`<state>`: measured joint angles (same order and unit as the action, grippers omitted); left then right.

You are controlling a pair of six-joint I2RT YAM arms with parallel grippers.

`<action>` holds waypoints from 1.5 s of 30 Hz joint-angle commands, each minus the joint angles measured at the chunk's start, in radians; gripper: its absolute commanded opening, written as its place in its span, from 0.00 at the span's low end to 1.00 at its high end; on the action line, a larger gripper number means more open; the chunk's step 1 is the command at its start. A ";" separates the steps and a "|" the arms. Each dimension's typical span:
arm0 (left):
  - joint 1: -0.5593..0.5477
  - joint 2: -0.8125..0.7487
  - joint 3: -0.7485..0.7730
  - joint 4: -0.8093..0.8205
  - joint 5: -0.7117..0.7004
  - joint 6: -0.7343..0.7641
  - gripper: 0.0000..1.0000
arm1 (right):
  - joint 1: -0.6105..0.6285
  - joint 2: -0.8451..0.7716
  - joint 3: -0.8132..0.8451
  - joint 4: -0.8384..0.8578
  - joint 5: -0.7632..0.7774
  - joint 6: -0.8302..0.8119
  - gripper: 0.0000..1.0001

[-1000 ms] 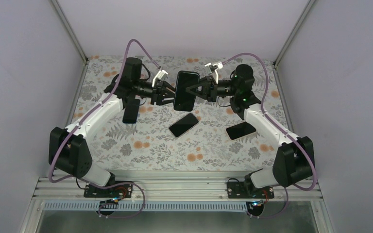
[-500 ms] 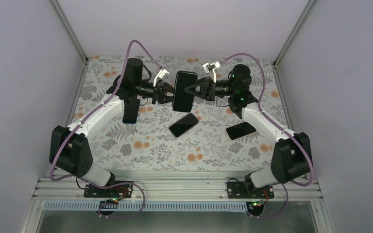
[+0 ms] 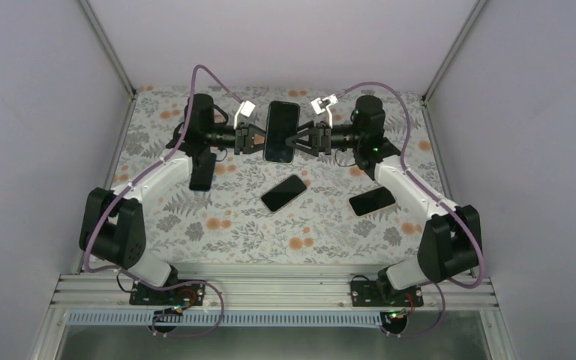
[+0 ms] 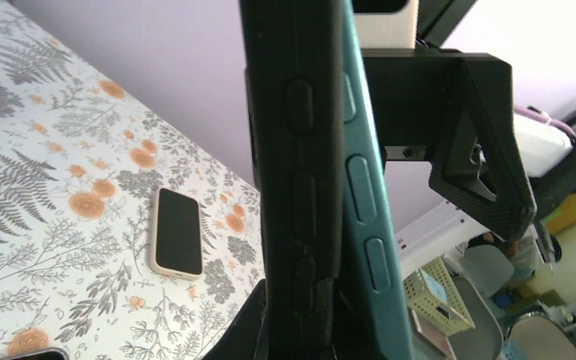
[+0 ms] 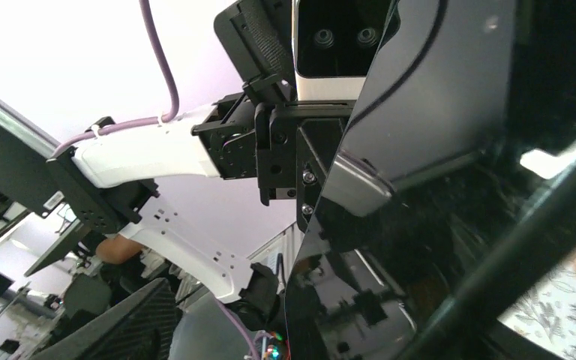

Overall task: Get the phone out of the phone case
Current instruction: Remove the phone case from the phone.

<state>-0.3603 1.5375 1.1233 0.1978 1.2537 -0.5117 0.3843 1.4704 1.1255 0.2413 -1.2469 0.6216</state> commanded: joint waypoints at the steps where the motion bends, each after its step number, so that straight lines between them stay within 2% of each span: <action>1: 0.015 0.023 -0.014 0.153 -0.007 -0.120 0.02 | -0.020 -0.054 0.003 -0.044 0.021 -0.044 0.76; 5: 0.025 0.024 -0.019 0.183 -0.022 -0.156 0.02 | -0.028 -0.072 -0.012 -0.069 0.062 -0.051 0.81; 11: 0.089 0.015 -0.058 0.318 -0.096 -0.339 0.02 | -0.030 -0.074 -0.033 -0.052 0.087 0.005 0.75; 14: 0.118 0.009 -0.089 0.407 -0.119 -0.418 0.02 | -0.030 -0.062 -0.061 0.015 0.079 0.088 0.73; 17: 0.129 -0.001 -0.131 0.477 -0.137 -0.460 0.02 | -0.029 -0.044 -0.090 0.098 0.062 0.179 0.65; 19: 0.131 -0.010 -0.137 0.475 -0.148 -0.452 0.02 | -0.024 -0.032 -0.097 0.122 0.054 0.215 0.60; 25: 0.133 -0.019 -0.138 0.472 -0.156 -0.443 0.02 | 0.013 -0.011 -0.123 0.168 0.058 0.265 0.56; 38: 0.127 -0.039 -0.175 0.572 -0.139 -0.458 0.02 | 0.056 0.060 -0.083 0.195 0.066 0.309 0.54; 45: 0.101 -0.051 -0.168 0.506 -0.142 -0.379 0.02 | 0.056 0.063 -0.078 0.211 0.077 0.323 0.51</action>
<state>-0.2417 1.5295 0.9440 0.6712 1.1095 -0.9649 0.4335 1.5272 1.0210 0.4133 -1.1721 0.9253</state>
